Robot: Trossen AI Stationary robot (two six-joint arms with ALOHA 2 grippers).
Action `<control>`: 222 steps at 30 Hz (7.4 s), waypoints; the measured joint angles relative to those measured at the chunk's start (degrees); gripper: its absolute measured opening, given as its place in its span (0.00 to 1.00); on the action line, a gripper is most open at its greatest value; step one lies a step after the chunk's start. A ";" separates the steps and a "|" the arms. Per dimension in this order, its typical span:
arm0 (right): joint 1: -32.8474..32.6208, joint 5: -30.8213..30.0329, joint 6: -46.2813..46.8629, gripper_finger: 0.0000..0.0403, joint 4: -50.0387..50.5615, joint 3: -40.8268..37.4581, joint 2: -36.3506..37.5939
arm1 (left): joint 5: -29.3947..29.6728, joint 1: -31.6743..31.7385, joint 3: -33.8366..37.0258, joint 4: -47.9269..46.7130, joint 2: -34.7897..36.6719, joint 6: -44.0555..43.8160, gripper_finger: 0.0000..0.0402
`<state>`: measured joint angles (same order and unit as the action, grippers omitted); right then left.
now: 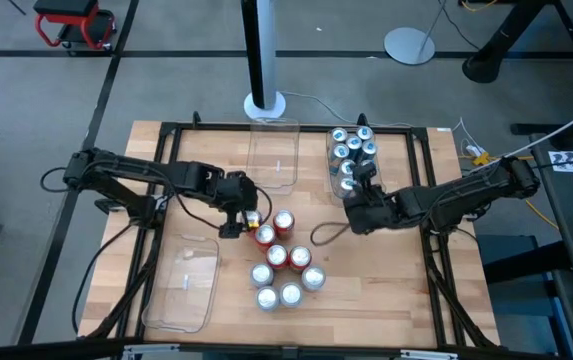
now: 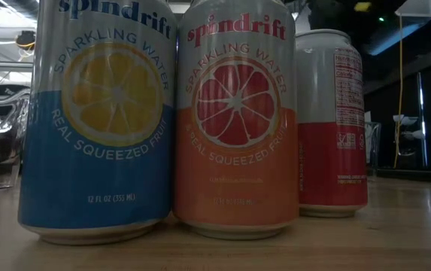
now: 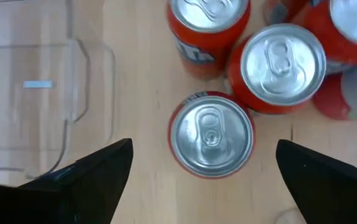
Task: Sort soda cans
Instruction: Put the red soda can into the top center transparent bin
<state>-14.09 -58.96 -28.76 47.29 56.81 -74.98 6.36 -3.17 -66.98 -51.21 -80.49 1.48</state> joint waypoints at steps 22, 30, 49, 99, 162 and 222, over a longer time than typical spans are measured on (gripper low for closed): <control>5.51 0.52 -9.02 0.94 -7.02 -0.26 3.62 | -5.88 2.16 6.64 8.99 -5.73 4.28 0.95; 5.51 0.52 -8.78 0.94 -6.98 -0.26 3.62 | -5.73 2.21 8.68 11.18 -5.69 2.02 0.84; 5.49 1.57 -9.02 0.94 -7.43 -0.26 1.95 | -0.47 0.93 -1.63 -3.77 -0.79 -1.92 0.72; 5.49 3.82 -8.82 0.94 -8.22 -0.28 0.65 | -1.03 37.28 -20.42 17.88 -25.31 4.71 0.73; 5.49 4.22 -9.04 0.94 -8.18 -0.28 0.67 | -3.42 16.51 -20.35 -4.75 -7.76 11.16 0.90; 5.50 4.15 -8.61 0.94 -8.40 -0.28 0.45 | -2.61 -7.15 6.03 23.59 -10.14 4.86 0.90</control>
<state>-8.59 -54.81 -37.37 38.89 56.53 -74.52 3.75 -10.33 -60.95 -27.63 -90.63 6.35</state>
